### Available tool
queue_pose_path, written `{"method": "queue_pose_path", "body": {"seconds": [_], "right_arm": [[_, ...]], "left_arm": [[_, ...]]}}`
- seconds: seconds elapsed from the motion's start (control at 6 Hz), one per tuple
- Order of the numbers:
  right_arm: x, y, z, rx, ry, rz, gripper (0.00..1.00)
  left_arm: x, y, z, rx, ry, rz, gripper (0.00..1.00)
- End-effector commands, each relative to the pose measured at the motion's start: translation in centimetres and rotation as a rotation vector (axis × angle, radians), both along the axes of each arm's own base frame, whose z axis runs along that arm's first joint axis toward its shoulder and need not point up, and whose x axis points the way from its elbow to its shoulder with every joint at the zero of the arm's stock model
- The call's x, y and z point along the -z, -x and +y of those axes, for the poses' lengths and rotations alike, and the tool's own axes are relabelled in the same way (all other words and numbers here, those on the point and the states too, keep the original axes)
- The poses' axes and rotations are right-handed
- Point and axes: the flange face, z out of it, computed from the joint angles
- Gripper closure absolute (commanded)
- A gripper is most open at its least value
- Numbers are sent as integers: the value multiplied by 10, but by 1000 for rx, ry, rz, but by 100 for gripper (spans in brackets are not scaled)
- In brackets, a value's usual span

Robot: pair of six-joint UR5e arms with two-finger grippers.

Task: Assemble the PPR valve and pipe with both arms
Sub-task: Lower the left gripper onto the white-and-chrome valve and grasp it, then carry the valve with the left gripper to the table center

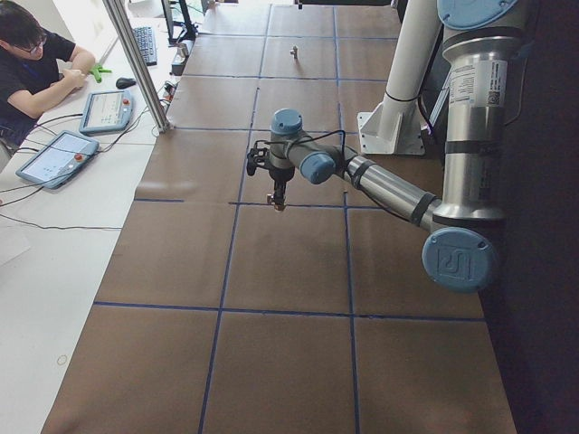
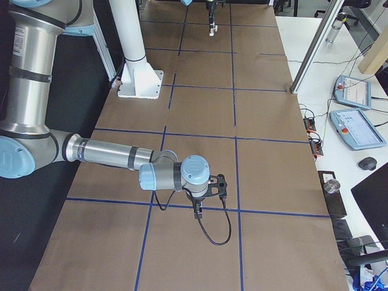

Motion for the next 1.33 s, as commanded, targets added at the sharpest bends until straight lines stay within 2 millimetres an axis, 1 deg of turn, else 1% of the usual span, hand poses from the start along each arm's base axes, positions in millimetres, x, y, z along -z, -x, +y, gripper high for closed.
{"method": "queue_pose_path", "body": {"seconds": [0.0, 0.17, 0.33, 0.5, 0.67, 0.83, 1.0, 1.17], "right_arm": [[0, 0, 0, -2, 4, -1, 0], [0, 0, -1, -1, 2, -1, 0], [1, 1, -1, -1, 2, -2, 0], [0, 0, -1, -1, 1, -1, 0], [0, 1, -1, -1, 2, -1, 0], [0, 1, -1, -2, 3, -1, 0], [0, 1, -1, -2, 6, -1, 0], [0, 1, -1, -2, 7, -1, 0]], "left_arm": [[138, -88, 7, -38, 75, 27, 100], [176, -136, 13, -25, 138, 52, 100], [222, -178, -4, 21, 155, 73, 100], [252, -229, -4, 57, 178, 58, 100], [284, -283, -17, 108, 177, 67, 100], [278, -333, -21, 118, 168, 67, 100], [262, -363, -8, 102, 157, 57, 100], [251, -384, 6, 78, 163, 29, 99]]}}
